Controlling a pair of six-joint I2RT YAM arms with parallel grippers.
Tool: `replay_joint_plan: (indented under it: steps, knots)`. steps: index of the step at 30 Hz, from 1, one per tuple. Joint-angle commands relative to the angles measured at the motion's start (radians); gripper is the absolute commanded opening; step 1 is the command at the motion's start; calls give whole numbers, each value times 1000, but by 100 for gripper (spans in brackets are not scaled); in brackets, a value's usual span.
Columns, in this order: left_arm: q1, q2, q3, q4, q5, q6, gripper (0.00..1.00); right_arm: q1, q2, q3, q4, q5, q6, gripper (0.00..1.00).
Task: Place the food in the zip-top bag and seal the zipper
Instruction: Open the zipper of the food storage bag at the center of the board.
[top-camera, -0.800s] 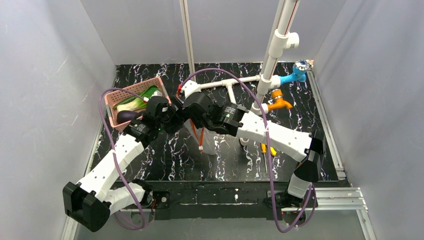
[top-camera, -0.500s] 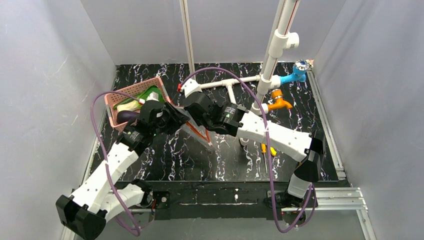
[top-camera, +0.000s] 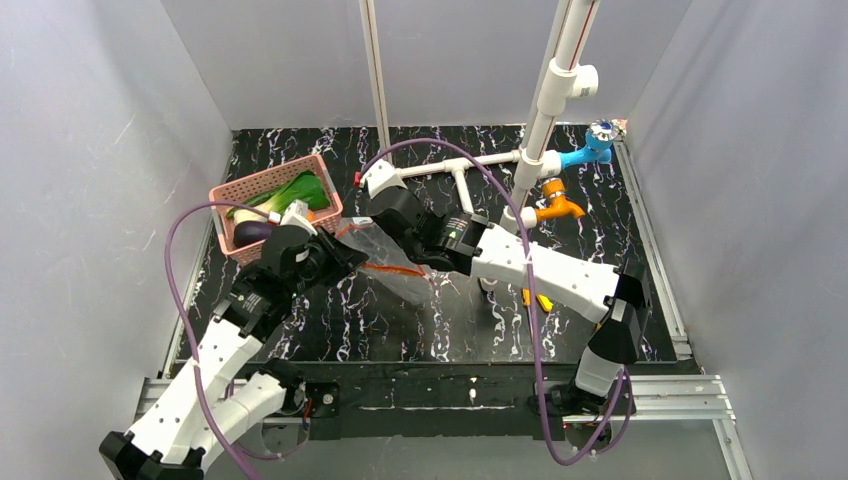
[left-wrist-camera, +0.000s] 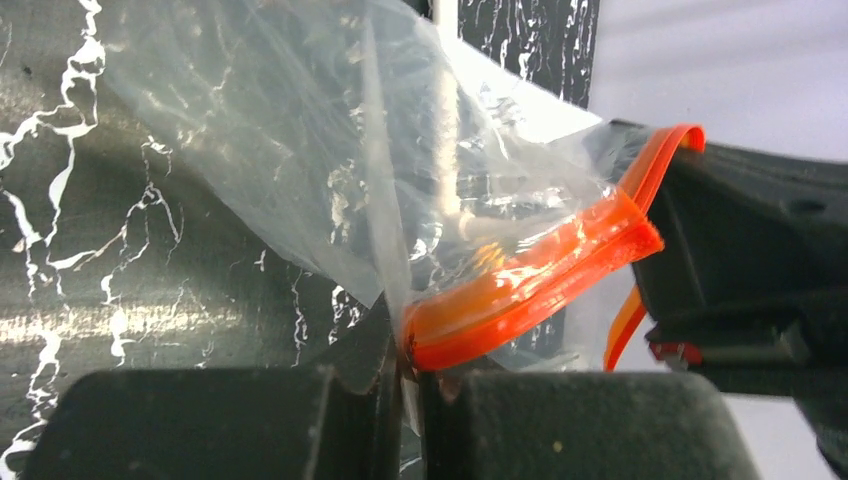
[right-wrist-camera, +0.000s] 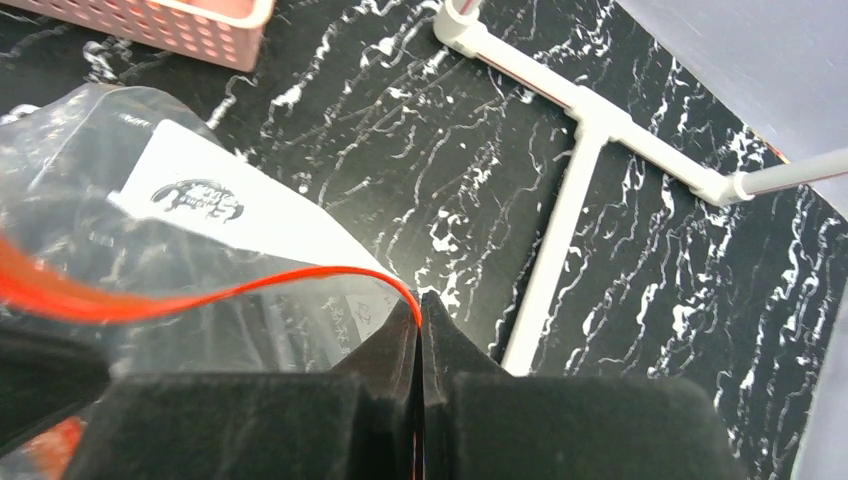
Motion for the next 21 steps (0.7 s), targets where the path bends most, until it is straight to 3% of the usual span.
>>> replay_joint_plan:
  steps: [1, 8, 13, 19, 21]
  knots:
    - [-1, -64, -62, -7, 8, 21, 0, -47, -57, -40, 80, 50, -72, 1]
    - [-1, -39, -61, -20, 52, 84, 0, -61, -122, -146, 181, 49, -211, 1]
    - [-1, 57, -44, 70, 138, 69, 1, -30, -126, -86, 87, -67, -153, 1]
    - [-1, 162, 15, 69, 154, 57, 15, 28, -76, -16, 21, -7, -105, 1]
    - [-1, 156, 8, 70, 138, 47, 28, 31, -75, -18, 16, -7, -94, 1]
